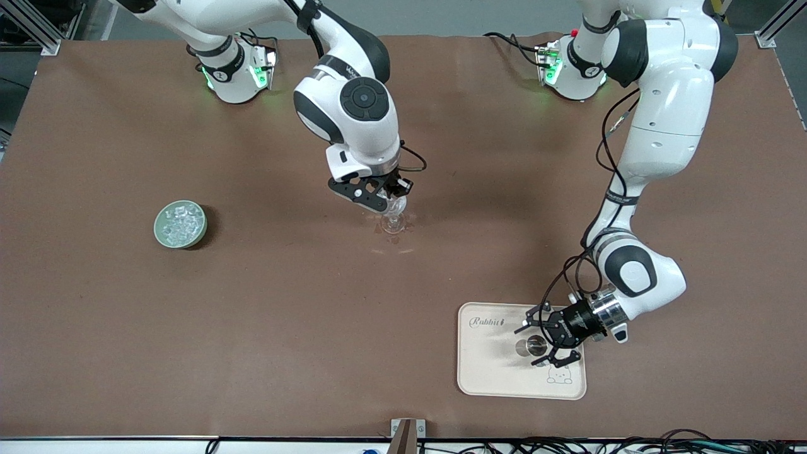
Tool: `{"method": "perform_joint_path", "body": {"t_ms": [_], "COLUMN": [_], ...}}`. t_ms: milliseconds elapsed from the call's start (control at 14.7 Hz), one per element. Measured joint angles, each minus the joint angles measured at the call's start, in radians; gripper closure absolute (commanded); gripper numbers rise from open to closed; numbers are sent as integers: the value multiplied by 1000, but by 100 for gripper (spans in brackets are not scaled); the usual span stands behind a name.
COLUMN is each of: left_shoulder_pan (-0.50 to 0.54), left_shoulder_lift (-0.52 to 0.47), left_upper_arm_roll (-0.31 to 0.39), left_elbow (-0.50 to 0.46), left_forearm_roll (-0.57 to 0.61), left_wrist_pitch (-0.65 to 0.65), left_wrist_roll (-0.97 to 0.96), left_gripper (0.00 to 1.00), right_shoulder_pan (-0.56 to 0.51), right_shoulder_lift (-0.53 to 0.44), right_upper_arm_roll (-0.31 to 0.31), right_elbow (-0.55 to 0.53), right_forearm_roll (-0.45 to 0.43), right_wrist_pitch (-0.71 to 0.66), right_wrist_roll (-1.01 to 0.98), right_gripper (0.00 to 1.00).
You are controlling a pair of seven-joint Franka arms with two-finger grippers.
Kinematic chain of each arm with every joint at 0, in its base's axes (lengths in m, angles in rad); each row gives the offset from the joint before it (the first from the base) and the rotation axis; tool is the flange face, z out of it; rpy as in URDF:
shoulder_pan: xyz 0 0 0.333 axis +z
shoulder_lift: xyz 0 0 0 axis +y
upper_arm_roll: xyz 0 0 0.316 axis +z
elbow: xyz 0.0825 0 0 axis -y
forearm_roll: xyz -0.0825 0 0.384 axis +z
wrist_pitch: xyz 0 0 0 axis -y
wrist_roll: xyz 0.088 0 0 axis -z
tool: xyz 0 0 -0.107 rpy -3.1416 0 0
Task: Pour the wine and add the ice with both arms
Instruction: 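Set the jigger on the white tray with the left gripper, then open the left gripper and raise it while the right gripper withdraws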
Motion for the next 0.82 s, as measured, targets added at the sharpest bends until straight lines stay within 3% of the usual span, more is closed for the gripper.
{"method": "perform_joint_path", "body": {"t_ms": [409, 545, 614, 818], "left_shoulder_pan": [79, 91, 105, 153], "left_shoulder_lift": [-107, -157, -182, -255], "left_upper_arm_roll": [3, 5, 6, 7], "left_elbow": [-70, -74, -74, -72], "left_forearm_roll": [352, 499, 574, 736], "left_wrist_pitch": [-104, -109, -140, -265], "left_wrist_roll": [1, 1, 7, 131], "left_gripper": [0, 0, 0, 0], "right_shoulder_pan": [-4, -5, -8, -30], "right_shoulder_lift": [0, 0, -1, -13], "right_upper_arm_roll": [1, 2, 2, 2], "right_elbow": [3, 15, 29, 87], "right_forearm_roll": [0, -1, -1, -4], "right_wrist_pitch": [1, 1, -2, -60], "right_wrist_roll": [0, 0, 0, -13], "right_gripper": [33, 18, 4, 0]}}
